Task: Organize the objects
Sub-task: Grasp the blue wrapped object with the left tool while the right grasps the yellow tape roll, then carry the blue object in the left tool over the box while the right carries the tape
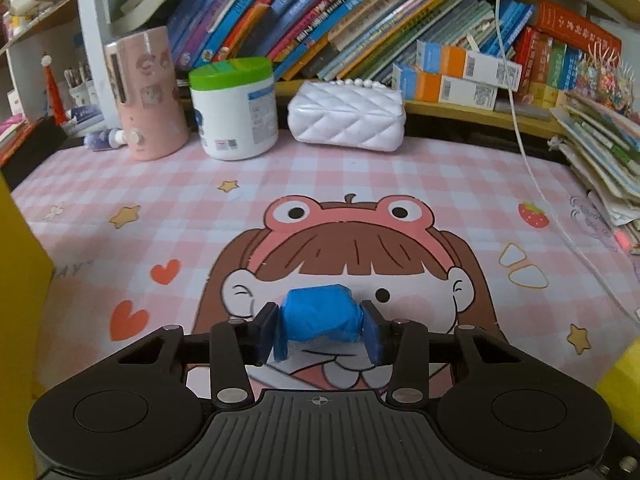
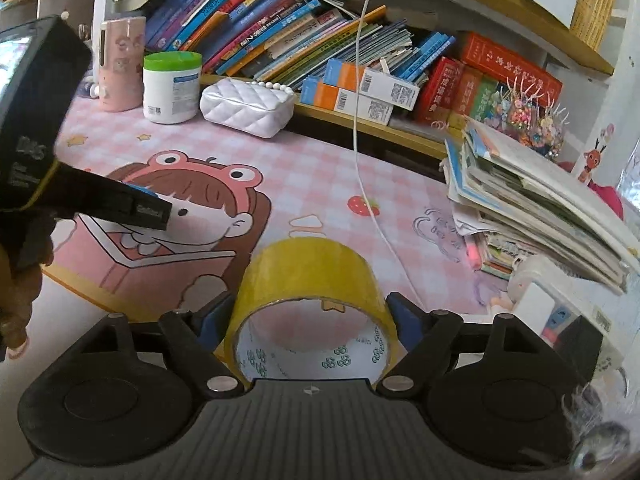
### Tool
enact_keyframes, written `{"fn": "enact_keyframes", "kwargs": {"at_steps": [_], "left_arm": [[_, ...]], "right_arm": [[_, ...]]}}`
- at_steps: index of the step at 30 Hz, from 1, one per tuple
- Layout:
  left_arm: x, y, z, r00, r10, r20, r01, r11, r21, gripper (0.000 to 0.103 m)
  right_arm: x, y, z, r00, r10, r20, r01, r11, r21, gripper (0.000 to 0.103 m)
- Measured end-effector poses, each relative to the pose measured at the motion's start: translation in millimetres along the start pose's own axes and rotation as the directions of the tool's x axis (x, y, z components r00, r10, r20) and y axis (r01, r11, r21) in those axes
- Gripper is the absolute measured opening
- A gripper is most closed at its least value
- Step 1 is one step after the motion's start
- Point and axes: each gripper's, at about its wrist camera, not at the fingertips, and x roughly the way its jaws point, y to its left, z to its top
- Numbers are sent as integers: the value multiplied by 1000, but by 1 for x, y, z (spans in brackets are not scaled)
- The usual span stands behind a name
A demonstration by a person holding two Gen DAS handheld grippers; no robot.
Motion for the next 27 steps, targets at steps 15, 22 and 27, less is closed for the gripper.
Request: {"fn": "enact_keyframes", "kwargs": {"at_steps": [15, 22, 27], "left_arm": [[-100, 36, -37, 995, 22, 95, -19, 999, -34, 41], [-134, 62, -60, 992, 57, 109, -51, 997, -57, 41], [-159, 87, -76, 988, 79, 130, -69, 995, -75, 41]], "right_arm": [[-21, 54, 15, 999, 42, 18, -42, 999, -32, 80], [-46, 95, 11, 997, 69, 29, -66, 994, -86, 80], [-69, 127, 6, 994, 100, 40, -95, 989, -110, 80]]}}
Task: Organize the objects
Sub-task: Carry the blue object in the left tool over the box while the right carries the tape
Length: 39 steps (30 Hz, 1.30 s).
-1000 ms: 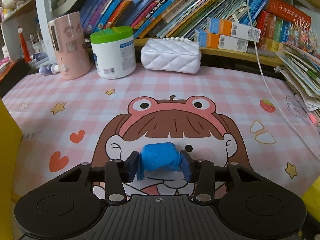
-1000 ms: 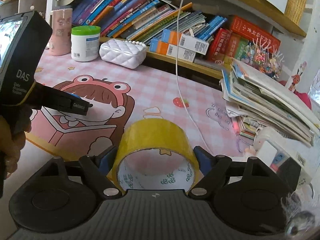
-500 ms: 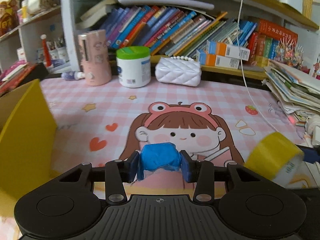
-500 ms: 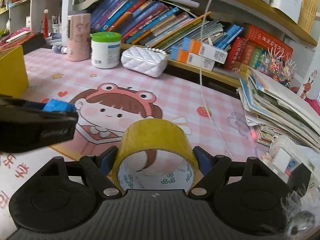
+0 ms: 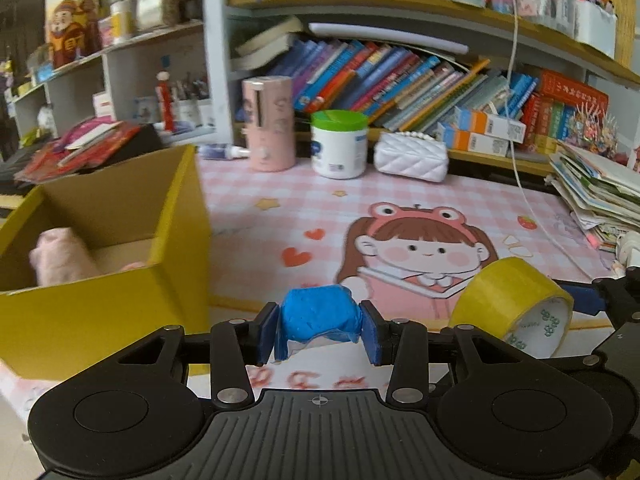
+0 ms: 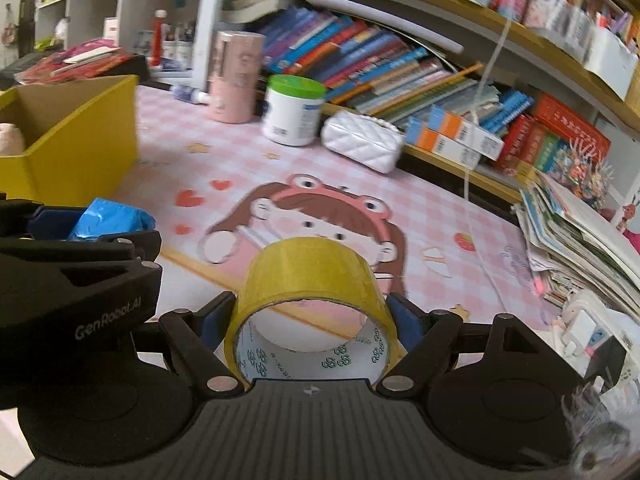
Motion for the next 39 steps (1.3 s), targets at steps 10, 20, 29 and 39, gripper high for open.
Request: {"fn": "enact_keyframes", "kwargs": {"at_steps": [10, 20, 29, 39], "left_arm": [[-54, 68, -26, 998, 47, 33, -45, 998, -48, 41], [-100, 126, -48, 993, 97, 67, -92, 992, -82, 41], [-132, 171, -69, 989, 126, 77, -118, 988, -97, 41], [-154, 197, -71, 982, 132, 139, -121, 989, -82, 41]], "right_arm": [[-50, 77, -3, 998, 48, 41, -46, 997, -54, 80], [-98, 148, -8, 991, 100, 94, -90, 991, -99, 80], [-126, 198, -16, 984, 137, 112, -125, 986, -111, 80], [-149, 230, -14, 975, 152, 161, -134, 984, -117, 80]]}}
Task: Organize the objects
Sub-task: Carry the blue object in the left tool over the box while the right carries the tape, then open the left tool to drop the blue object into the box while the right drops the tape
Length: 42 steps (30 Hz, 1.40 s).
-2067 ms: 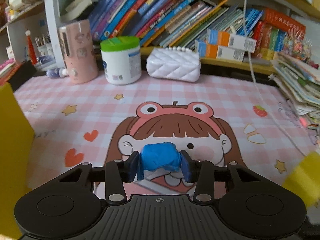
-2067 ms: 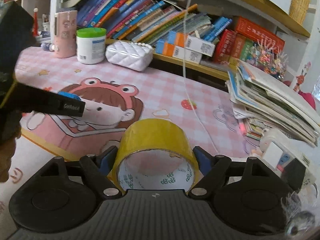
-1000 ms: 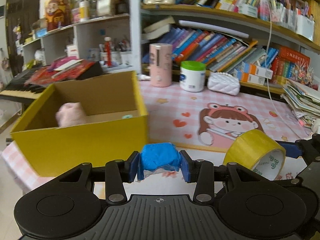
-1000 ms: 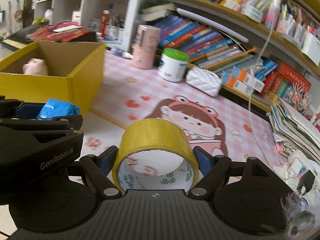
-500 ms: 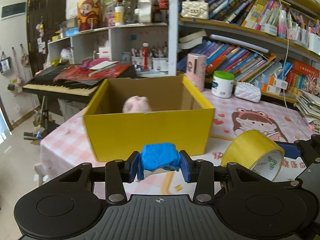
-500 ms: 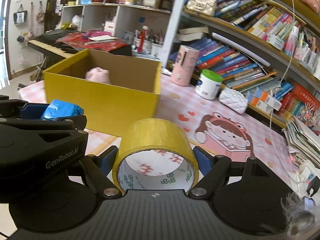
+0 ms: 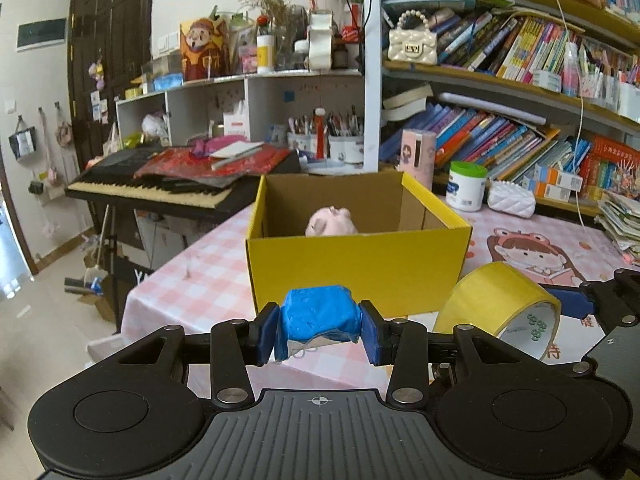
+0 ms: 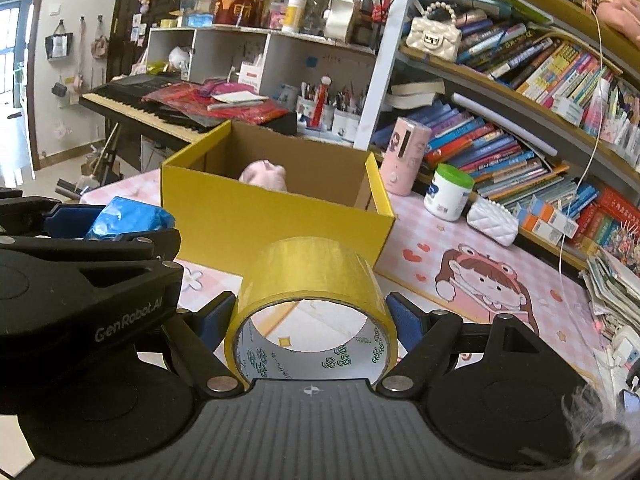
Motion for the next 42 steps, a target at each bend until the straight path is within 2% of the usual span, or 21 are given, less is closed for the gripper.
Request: {"fn": "enact_keyframes", "kwargs": {"at_steps": [4, 10, 19, 23, 27, 33, 42], "left_arm": [[4, 2, 8, 1000, -8, 19, 9, 1000, -5, 41], [17, 4, 30, 997, -2, 77, 3, 1000, -15, 41], [63, 16, 79, 989, 64, 134, -55, 996, -75, 41], [86, 14, 93, 986, 93, 141, -82, 993, -84, 41], [113, 12, 98, 989, 110, 99, -103, 992, -79, 41], [146, 7, 94, 993, 117, 1, -116, 991, -65, 41], [175, 4, 89, 988, 109, -106, -118, 990, -73, 41]], "right_arm": [[0, -1, 7, 1000, -5, 20, 5, 1000, -5, 80], [11, -9, 32, 994, -19, 104, 21, 1000, -22, 80], [58, -27, 88, 972, 11, 236, 5, 998, -67, 80], [87, -37, 109, 967, 28, 254, -7, 996, -85, 80], [119, -41, 121, 971, 76, 227, -46, 990, -134, 80], [166, -39, 121, 982, 160, 99, -137, 968, -209, 80], [202, -36, 112, 968, 247, -39, -249, 941, -227, 80]]}}
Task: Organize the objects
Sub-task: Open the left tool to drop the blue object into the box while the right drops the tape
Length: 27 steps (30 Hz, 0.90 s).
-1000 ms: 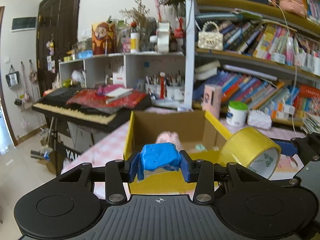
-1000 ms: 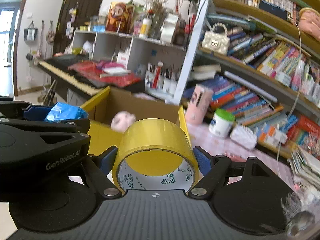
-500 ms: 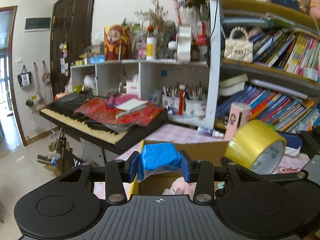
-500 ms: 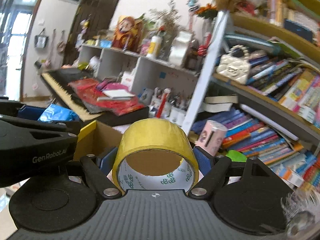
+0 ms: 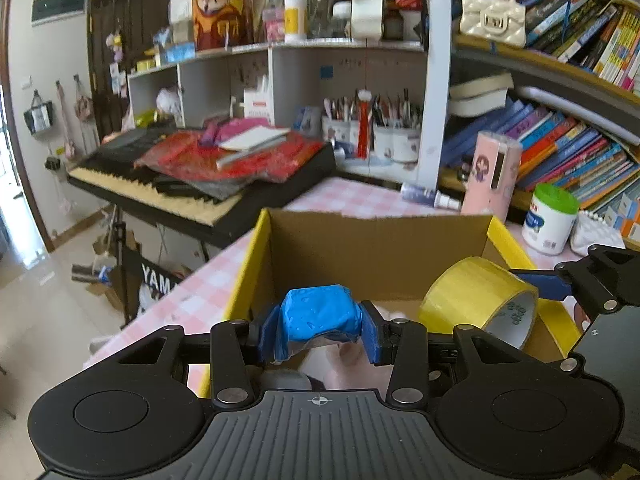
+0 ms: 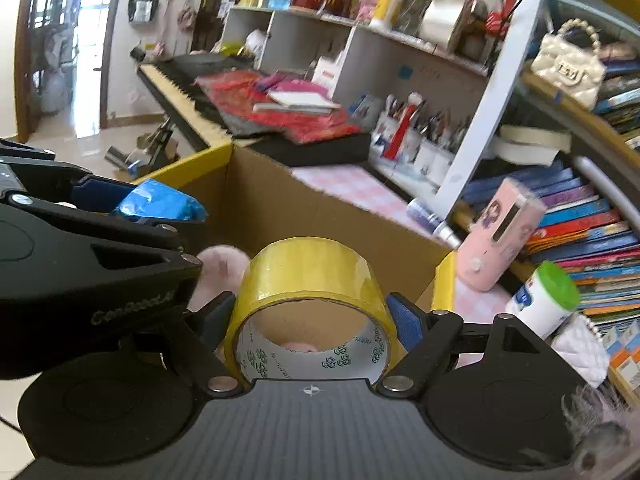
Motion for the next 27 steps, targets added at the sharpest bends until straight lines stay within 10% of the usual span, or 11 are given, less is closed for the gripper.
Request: {"fn": "enact_keyframes", "kwargs": {"at_steps": [13, 27], "left_arm": [[15, 1, -7, 998, 16, -68, -19, 999, -41, 44], [-9, 1, -7, 1000, -1, -1, 1, 998, -55, 86]], "right_arm": [[15, -14, -5, 995, 72, -69, -66, 995, 80, 81], [5, -15, -7, 996, 59, -61, -50, 989, 140, 82]]}}
